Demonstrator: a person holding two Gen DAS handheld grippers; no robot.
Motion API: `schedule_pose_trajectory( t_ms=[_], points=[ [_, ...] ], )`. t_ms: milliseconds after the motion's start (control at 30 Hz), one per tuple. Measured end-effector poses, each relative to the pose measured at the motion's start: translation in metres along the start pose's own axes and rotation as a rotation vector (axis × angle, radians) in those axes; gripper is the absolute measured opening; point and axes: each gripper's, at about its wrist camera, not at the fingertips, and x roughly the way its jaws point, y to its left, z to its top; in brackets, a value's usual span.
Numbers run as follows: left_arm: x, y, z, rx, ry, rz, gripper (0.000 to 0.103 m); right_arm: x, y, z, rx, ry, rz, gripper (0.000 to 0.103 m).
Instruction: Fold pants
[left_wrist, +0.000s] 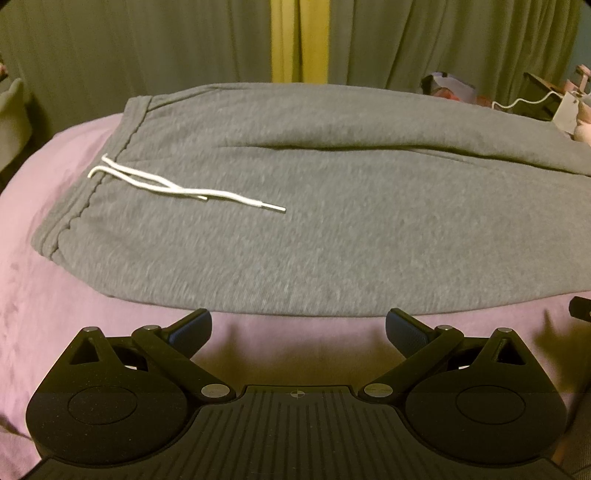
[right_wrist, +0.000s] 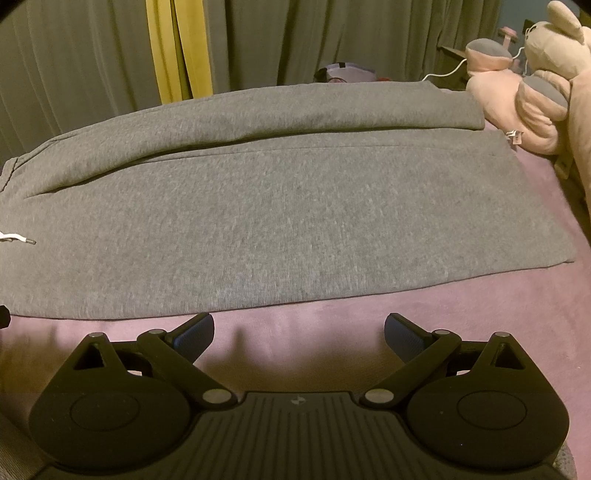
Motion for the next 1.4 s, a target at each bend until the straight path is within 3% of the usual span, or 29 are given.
schedule_pose_trajectory(
  t_ms=[1400],
  points=[
    [-0.0029,-0.0062,0.0034,0.028,0.018,0.020,0.103,0.0003,0.0010,0.0005,-0.014,0.002,0.020,0.099]
  ],
)
